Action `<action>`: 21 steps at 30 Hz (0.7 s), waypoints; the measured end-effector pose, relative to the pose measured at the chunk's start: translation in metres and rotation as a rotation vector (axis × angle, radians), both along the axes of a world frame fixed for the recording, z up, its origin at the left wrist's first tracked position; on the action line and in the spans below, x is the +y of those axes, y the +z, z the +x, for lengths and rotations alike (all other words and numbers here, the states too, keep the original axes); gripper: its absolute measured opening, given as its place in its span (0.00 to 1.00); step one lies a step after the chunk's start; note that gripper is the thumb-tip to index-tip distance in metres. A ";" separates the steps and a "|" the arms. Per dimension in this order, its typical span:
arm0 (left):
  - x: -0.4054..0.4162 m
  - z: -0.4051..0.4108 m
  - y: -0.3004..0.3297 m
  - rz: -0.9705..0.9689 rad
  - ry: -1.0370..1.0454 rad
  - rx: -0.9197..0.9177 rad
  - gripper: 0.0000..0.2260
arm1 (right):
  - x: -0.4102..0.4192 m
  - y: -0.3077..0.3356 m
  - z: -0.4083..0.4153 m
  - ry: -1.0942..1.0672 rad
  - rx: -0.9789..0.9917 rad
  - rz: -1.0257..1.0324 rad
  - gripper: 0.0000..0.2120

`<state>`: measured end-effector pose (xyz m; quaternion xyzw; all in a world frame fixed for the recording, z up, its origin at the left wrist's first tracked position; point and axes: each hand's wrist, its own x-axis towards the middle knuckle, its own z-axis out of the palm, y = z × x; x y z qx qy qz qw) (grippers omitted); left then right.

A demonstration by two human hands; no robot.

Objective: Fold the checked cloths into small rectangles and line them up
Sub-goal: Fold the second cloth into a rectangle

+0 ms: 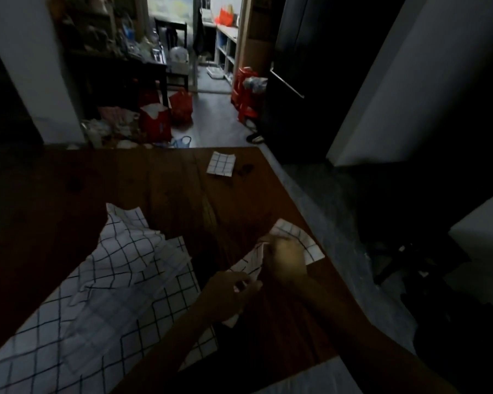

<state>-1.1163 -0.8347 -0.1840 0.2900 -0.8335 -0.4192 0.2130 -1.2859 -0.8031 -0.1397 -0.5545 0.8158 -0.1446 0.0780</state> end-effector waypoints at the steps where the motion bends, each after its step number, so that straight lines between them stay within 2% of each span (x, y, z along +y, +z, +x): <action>1: 0.002 -0.001 0.010 0.113 -0.005 0.009 0.17 | -0.002 0.003 -0.002 -0.025 -0.052 -0.082 0.11; 3: 0.003 0.000 0.025 0.319 0.085 0.077 0.17 | -0.004 0.017 -0.005 -0.005 -0.107 -0.190 0.13; 4: 0.000 0.001 0.029 0.360 0.164 0.118 0.17 | -0.003 0.023 -0.006 0.030 -0.114 -0.235 0.15; 6: -0.008 0.001 0.033 0.251 0.290 0.165 0.15 | -0.001 0.034 -0.011 0.092 -0.174 -0.328 0.17; 8: -0.018 -0.002 0.038 0.131 0.390 0.149 0.06 | 0.000 0.042 -0.019 0.138 -0.275 -0.385 0.16; 10: -0.029 -0.009 0.038 0.114 0.518 0.115 0.11 | 0.003 0.049 -0.028 0.172 -0.357 -0.445 0.15; 12: -0.040 -0.016 0.038 0.231 0.611 0.084 0.18 | 0.006 0.059 -0.036 0.209 -0.416 -0.495 0.14; 15: -0.047 -0.030 0.039 0.532 0.662 0.054 0.24 | 0.013 0.076 -0.045 0.255 -0.565 -0.545 0.11; 17: -0.048 -0.041 0.037 0.631 0.647 0.077 0.24 | 0.018 0.083 -0.055 0.290 -0.622 -0.596 0.09; 21: -0.048 -0.064 0.034 0.805 0.655 0.269 0.19 | 0.024 0.086 -0.081 0.280 -0.753 -0.630 0.10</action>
